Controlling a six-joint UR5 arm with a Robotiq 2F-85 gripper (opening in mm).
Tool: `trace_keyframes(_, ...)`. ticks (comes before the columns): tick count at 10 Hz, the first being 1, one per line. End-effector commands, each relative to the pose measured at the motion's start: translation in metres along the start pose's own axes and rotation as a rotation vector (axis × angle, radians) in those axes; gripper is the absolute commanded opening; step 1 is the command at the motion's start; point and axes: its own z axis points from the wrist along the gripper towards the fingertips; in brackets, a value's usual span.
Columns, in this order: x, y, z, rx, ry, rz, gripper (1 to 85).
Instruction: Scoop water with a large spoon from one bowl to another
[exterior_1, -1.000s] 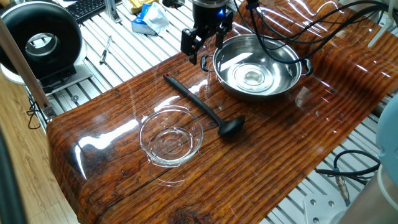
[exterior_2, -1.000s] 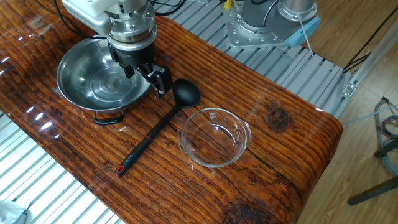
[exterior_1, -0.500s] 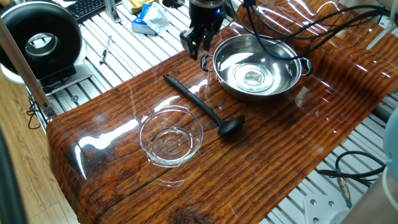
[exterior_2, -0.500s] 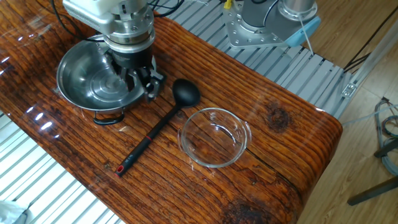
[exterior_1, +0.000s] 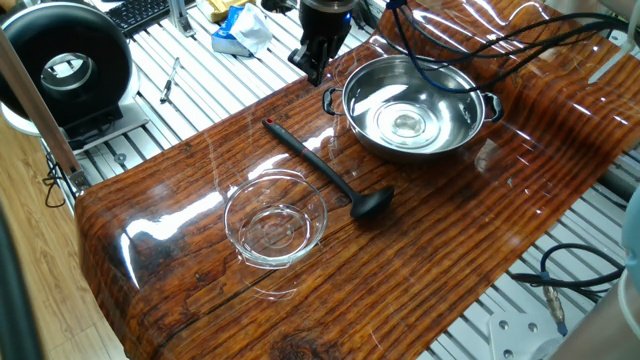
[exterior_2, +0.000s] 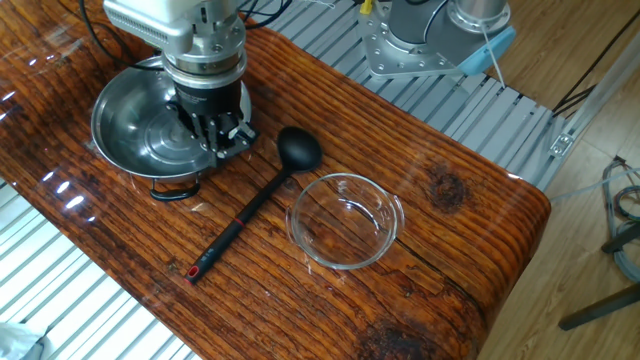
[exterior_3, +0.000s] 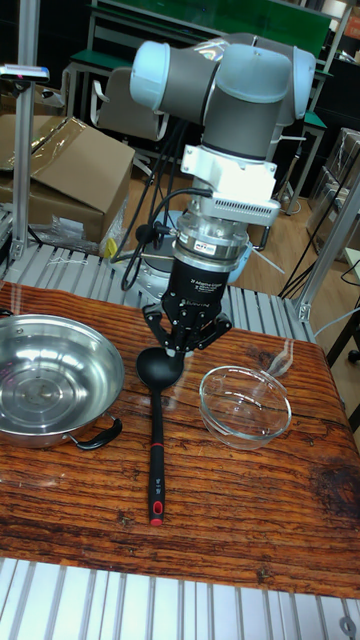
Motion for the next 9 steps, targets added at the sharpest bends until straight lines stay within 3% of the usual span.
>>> trace_keyframes(1,-0.002,0.005,0.000,-0.019,-0.011,-0.002,1.0)
trace_keyframes(2,-0.003,0.005,0.002,-0.023,-0.024,-0.004,1.0)
trace_keyframes(4,-0.012,0.024,0.002,-0.091,-0.050,0.029,1.0)
trace_keyframes(5,-0.012,0.032,0.008,-0.107,-0.045,0.051,1.0)
trace_keyframes(6,-0.006,0.030,0.013,-0.091,-0.023,0.064,1.0)
trace_keyframes(9,-0.001,0.024,0.026,-0.081,-0.032,0.064,1.0)
